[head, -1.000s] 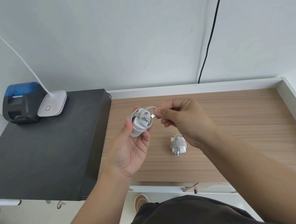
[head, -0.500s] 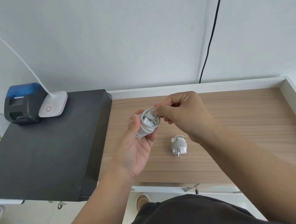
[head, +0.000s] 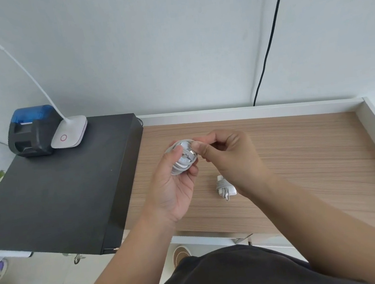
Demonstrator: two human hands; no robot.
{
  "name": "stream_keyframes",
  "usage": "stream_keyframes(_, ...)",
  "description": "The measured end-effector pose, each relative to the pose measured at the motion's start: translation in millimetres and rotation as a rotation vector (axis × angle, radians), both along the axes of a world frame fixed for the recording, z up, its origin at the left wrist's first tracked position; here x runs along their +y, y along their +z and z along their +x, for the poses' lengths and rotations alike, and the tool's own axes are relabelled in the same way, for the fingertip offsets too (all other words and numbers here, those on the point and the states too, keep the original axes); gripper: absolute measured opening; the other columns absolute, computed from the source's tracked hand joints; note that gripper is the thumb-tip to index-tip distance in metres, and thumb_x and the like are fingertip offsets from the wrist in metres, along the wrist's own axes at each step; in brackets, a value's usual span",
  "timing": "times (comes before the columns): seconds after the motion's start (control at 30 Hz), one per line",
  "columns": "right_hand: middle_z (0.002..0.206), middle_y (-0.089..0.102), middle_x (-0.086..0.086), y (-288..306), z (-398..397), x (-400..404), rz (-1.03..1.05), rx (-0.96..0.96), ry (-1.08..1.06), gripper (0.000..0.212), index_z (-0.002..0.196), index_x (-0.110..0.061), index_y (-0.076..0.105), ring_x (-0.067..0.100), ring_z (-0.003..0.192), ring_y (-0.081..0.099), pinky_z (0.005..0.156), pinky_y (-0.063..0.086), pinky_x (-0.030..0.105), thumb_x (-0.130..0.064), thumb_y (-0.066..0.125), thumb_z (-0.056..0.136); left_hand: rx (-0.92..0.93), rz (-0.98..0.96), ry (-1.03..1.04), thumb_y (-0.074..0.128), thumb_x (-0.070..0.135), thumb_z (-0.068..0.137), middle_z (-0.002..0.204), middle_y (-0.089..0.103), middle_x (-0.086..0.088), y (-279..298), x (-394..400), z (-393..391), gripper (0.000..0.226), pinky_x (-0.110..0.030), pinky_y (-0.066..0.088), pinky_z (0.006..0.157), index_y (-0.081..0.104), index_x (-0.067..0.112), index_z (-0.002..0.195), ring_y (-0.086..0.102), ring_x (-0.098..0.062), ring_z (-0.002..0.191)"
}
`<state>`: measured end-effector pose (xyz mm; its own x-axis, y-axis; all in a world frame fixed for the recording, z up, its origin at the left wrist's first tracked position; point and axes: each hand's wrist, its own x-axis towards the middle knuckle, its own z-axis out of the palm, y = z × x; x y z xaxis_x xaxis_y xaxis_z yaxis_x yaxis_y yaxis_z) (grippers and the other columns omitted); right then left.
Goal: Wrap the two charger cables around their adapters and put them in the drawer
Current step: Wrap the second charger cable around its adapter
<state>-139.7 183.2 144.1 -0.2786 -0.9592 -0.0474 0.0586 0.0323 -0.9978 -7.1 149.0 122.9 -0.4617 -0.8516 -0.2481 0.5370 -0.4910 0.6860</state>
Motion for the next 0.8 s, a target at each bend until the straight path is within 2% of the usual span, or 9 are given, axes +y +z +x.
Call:
stream_keyframes(0.1,0.083,0.076,0.002,-1,0,2,-0.021,0.014,0.004,0.007,0.081,-0.018,0.076,0.016,0.076,0.068,0.074,0.057,0.032,-0.012,0.073,0.082,-0.027,0.030,0.038,0.061,0.022,0.083,0.111,0.055,-0.017,2,0,-3,0.040,-0.015,0.049,0.053,0.047,0.010,0.118,0.058,-0.010,0.072)
stream_keyframes(0.2,0.090,0.075,0.001,-6,2,5,-0.037,0.080,-0.013,0.012,0.084,-0.025,0.075,0.025,0.089,0.069,0.085,0.056,0.042,-0.014,0.072,0.084,-0.029,0.047,0.067,0.064,0.021,0.084,0.093,0.063,-0.007,-2,0,-5,0.041,-0.016,0.048,0.051,0.044,0.013,0.118,0.059,-0.010,0.069)
stream_keyframes(0.27,0.094,0.072,0.001,-9,3,8,-0.046,0.088,0.004,0.015,0.094,-0.026,0.075,0.022,0.088,0.067,0.084,0.055,0.038,-0.014,0.071,0.085,-0.047,0.067,0.106,0.067,0.024,0.082,0.093,0.064,-0.007,-4,-2,-6,0.046,-0.017,0.050,0.056,0.045,0.011,0.120,0.064,-0.016,0.078)
stream_keyframes(0.33,0.095,0.067,0.001,-11,5,11,-0.051,0.081,0.028,0.023,0.103,-0.023,0.073,0.016,0.082,0.062,0.079,0.052,0.029,-0.013,0.073,0.082,-0.094,0.078,0.131,0.071,0.031,0.078,0.108,0.060,-0.015,-2,-2,-8,0.064,-0.026,0.052,0.074,0.044,0.000,0.128,0.066,-0.035,0.104)
stream_keyframes(0.37,0.096,0.066,0.002,-12,5,12,-0.053,0.089,0.039,0.027,0.105,-0.022,0.072,0.013,0.080,0.059,0.078,0.049,0.025,-0.013,0.075,0.080,-0.102,0.075,0.129,0.071,0.031,0.078,0.110,0.058,-0.017,0,-2,-9,0.067,-0.029,0.053,0.078,0.043,-0.003,0.129,0.065,-0.038,0.107)
stream_keyframes(0.5,0.095,0.062,-0.004,-12,7,13,-0.074,0.102,0.075,0.040,0.106,-0.030,0.068,0.005,0.079,0.053,0.078,0.047,0.021,-0.013,0.082,0.072,-0.087,0.062,0.133,0.060,0.024,0.088,0.085,0.062,-0.007,-3,-1,-9,0.033,-0.022,0.054,0.057,0.050,0.011,0.116,0.068,-0.014,0.065)
stream_keyframes(0.57,0.093,0.062,-0.007,-12,8,11,-0.068,0.109,0.068,0.042,0.103,-0.034,0.067,0.005,0.079,0.053,0.078,0.047,0.022,-0.011,0.083,0.071,-0.098,0.033,0.130,0.059,0.025,0.090,0.085,0.061,-0.005,-2,-1,-10,0.031,-0.020,0.053,0.057,0.049,0.012,0.116,0.066,-0.013,0.065)
stream_keyframes(0.67,0.089,0.061,-0.009,-13,8,8,-0.081,0.117,0.046,0.041,0.098,-0.036,0.068,0.007,0.079,0.054,0.078,0.047,0.022,-0.009,0.083,0.071,-0.111,0.008,0.151,0.062,0.027,0.080,0.087,0.060,-0.007,-2,-2,-11,0.043,-0.022,0.054,0.062,0.048,0.012,0.118,0.065,-0.016,0.072)
stream_keyframes(0.8,0.090,0.064,0.002,-14,3,3,-0.108,0.163,0.074,0.035,0.100,-0.028,0.071,0.013,0.081,0.057,0.078,0.048,0.022,-0.009,0.081,0.072,-0.142,-0.016,0.174,0.068,0.031,0.074,0.103,0.058,-0.015,-1,-3,-10,0.068,-0.024,0.052,0.065,0.044,-0.003,0.128,0.062,-0.023,0.088)
